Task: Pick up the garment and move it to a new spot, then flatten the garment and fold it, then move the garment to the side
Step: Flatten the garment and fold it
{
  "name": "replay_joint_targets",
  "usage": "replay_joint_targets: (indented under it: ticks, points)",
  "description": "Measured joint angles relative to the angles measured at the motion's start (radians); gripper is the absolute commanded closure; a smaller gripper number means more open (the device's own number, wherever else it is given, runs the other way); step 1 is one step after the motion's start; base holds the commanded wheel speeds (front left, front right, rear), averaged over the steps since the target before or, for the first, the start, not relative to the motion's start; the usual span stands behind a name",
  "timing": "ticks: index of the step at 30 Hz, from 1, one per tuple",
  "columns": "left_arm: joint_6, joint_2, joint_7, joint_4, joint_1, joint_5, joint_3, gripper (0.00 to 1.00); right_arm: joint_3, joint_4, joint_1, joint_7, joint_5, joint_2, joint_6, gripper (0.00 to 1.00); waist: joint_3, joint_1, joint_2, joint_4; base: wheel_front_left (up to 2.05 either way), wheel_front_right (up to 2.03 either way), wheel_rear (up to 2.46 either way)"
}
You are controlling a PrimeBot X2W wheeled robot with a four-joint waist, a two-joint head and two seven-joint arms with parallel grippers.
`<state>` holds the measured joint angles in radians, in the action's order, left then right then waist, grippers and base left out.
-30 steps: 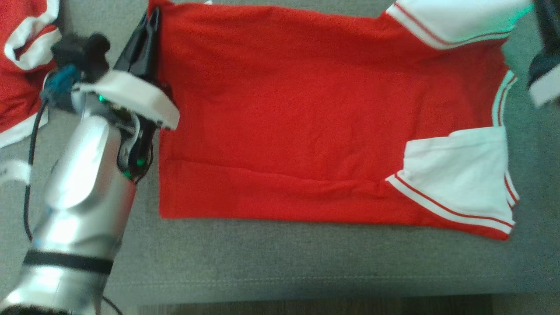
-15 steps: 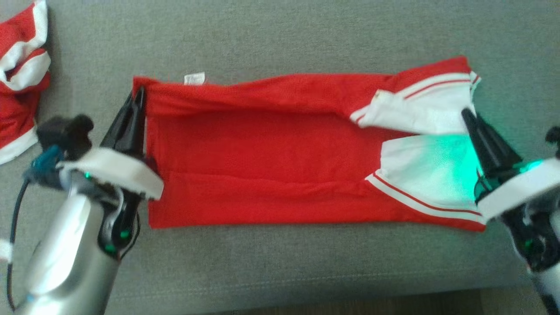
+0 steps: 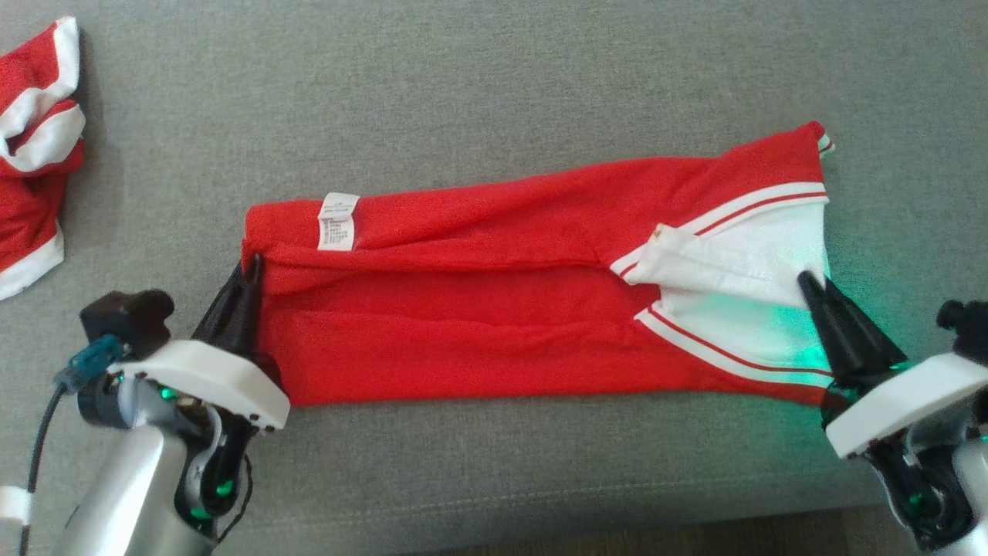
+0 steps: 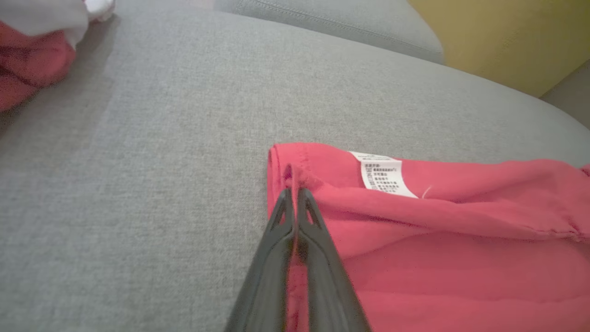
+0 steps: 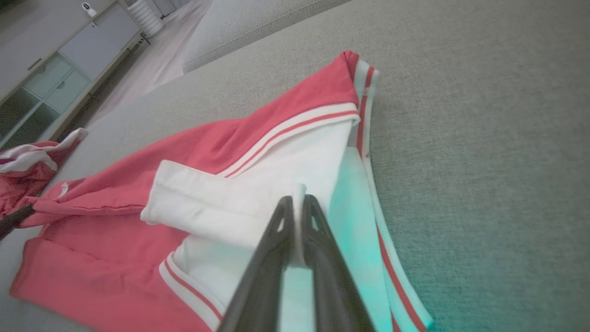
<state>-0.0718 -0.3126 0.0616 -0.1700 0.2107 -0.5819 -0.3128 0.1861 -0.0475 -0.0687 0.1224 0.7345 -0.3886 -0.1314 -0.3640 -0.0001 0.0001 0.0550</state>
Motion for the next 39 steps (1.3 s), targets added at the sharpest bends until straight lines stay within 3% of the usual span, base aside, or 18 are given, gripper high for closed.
replay_joint_targets:
  ticks: [1,6,11,16,24,39]
  points:
    - [0.000,0.003,0.000,-0.006,-0.004,-0.003,0.000,0.00,-0.001,0.000,0.006,0.002,-0.017,0.003,0.000,0.00,0.000,0.0000,0.0000,0.000,0.00,0.00,0.00]
    - [-0.035,0.015,0.049,-0.025,-0.014,0.002,0.003,0.00,-0.073,0.013,0.049,-0.033,-0.114,0.055,0.000,0.00,0.009,0.0000,0.0000,0.000,0.00,0.00,0.00]
    - [-0.109,0.035,0.146,0.011,-0.068,0.072,0.008,0.00,-0.184,0.088,0.062,-0.104,-0.281,0.157,0.000,0.00,0.027,0.0000,0.0000,0.008,0.00,0.00,0.00]
    - [-0.169,0.048,0.179,0.105,-0.072,0.148,0.022,0.00,-0.224,0.172,0.060,-0.127,-0.404,0.215,0.000,0.00,0.047,0.0000,0.0000,0.011,0.00,0.00,0.00]
    - [-0.185,0.060,0.188,0.187,-0.092,0.229,0.016,0.00,-0.188,0.219,0.058,-0.123,-0.479,0.221,0.000,0.00,0.088,0.0000,0.0000,0.017,0.00,0.00,0.00]
    - [-0.202,0.062,0.186,0.190,-0.131,0.246,-0.008,0.00,-0.189,0.221,0.061,-0.113,-0.479,0.224,0.000,0.00,0.112,0.0000,0.0000,0.009,0.00,0.00,0.00]
